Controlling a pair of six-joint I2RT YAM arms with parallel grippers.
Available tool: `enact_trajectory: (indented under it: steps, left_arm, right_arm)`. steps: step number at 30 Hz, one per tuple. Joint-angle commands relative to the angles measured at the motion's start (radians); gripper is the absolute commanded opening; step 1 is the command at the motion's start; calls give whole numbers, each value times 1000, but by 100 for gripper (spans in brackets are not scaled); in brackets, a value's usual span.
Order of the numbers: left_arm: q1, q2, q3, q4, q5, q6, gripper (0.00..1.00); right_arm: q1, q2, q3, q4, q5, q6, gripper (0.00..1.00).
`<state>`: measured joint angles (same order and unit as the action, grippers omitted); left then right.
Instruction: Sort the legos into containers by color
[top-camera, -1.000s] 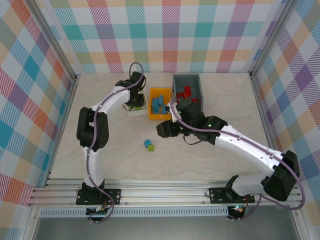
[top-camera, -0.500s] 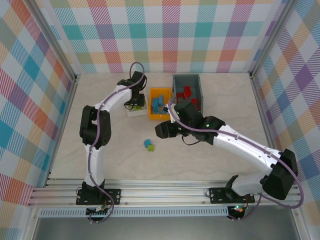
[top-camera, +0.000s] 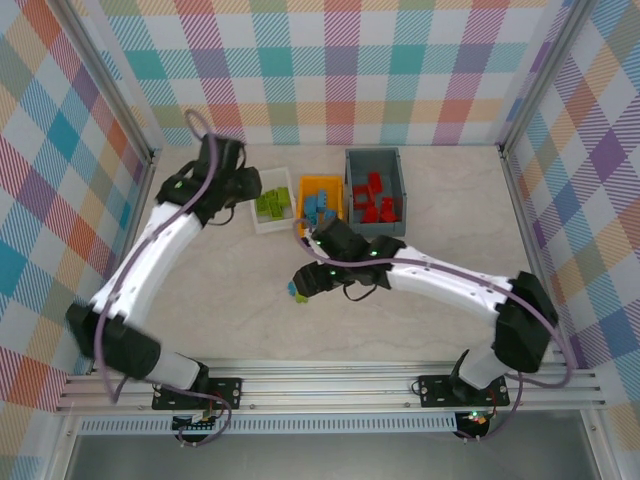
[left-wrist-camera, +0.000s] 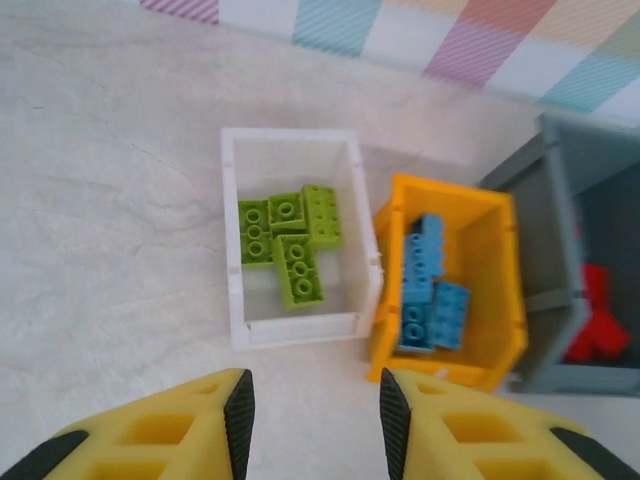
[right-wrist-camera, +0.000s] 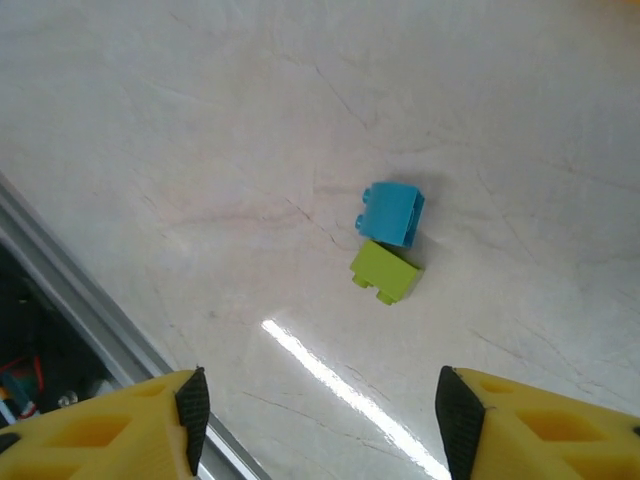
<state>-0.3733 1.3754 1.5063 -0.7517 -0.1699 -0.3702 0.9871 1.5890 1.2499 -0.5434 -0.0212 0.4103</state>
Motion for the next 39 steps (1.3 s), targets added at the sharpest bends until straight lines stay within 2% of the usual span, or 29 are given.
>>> enact_trajectory:
  steps: [1, 8, 14, 17, 23, 31, 39]
  left_arm:
    - [-22, -192, -141, -7, 59, -140, 40]
    - [-27, -579, -332, -97, 155, -250, 42]
    - [-27, -777, -443, -168, 253, -311, 43]
    - [-27, -858, -499, -203, 263, -330, 43]
    - [-27, -925, -543, -258, 274, -345, 42]
    - [-27, -934, -588, -241, 281, -326, 42]
    - [-27, -928, -604, -211, 298, -323, 42]
  right_arm:
    - [30, 110, 95, -107, 50, 8, 67]
    - [57, 347, 284, -226, 132, -2, 71]
    - [55, 492, 422, -296, 201, -25, 71]
    - [52, 559, 492, -330, 236, -35, 68]
    - [45, 641, 555, -335, 225, -39, 60]
    - [43, 697, 594, -341, 231, -34, 51]
    - [43, 661, 563, -309, 248, -31, 37]
